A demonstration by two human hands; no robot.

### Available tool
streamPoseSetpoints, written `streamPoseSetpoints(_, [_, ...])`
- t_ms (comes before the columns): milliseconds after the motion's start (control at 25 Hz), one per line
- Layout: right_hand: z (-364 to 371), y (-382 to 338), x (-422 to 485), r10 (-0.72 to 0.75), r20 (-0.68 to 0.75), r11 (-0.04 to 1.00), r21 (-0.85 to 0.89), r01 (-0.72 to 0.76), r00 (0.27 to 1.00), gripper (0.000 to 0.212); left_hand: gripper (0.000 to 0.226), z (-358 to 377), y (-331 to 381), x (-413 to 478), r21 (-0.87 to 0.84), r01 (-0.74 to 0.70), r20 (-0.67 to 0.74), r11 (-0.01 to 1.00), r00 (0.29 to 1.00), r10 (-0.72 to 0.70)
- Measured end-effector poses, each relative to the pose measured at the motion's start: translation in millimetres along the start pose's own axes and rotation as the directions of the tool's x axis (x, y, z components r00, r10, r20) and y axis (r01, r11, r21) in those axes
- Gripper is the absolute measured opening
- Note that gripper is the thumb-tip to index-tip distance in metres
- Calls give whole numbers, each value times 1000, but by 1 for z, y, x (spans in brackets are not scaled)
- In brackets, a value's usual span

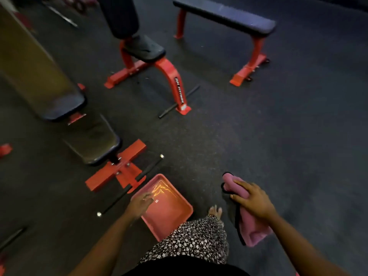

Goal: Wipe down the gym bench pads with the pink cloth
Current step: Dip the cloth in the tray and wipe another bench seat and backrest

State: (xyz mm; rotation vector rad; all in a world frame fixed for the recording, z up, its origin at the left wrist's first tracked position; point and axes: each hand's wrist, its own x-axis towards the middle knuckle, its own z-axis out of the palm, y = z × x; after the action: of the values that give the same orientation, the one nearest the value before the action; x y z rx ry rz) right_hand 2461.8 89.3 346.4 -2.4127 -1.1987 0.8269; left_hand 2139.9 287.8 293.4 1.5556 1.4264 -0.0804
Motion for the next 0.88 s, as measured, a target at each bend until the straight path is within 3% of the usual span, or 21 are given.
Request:
streamPoseSetpoints(120, [-30, -4, 96, -121, 42, 992, -21, 122, 992, 60, 29, 18, 36, 30, -34, 51, -66, 998, 996, -53])
streamPoseSetpoints(280, [-84, -6, 206, -203, 145, 975, -60, 213, 968, 62, 16, 33, 127, 84, -40, 92, -38, 995, 995, -94])
streamPoseSetpoints(560, [-186, 45, 360, -197, 148, 968, -129, 217, 969, 61, 37, 25, 321, 207, 57, -116, -41, 992, 992, 118])
streamPoseSetpoints(720, [-221, 37, 471, -243, 246, 944, -162, 287, 938, 65, 38, -1, 374, 284, -49, -115, -101, 992, 989, 110])
streamPoseSetpoints(800, [-227, 10, 532, -293, 313, 927, -138, 349, 903, 77, 37, -24, 383, 316, -144, -72, -173, 987, 984, 47])
streamPoseSetpoints(880, [-227, -30, 590, -336, 370, 905, -128, 406, 866, 73, 36, -53, 387, 342, -255, -24, -268, 967, 962, -47])
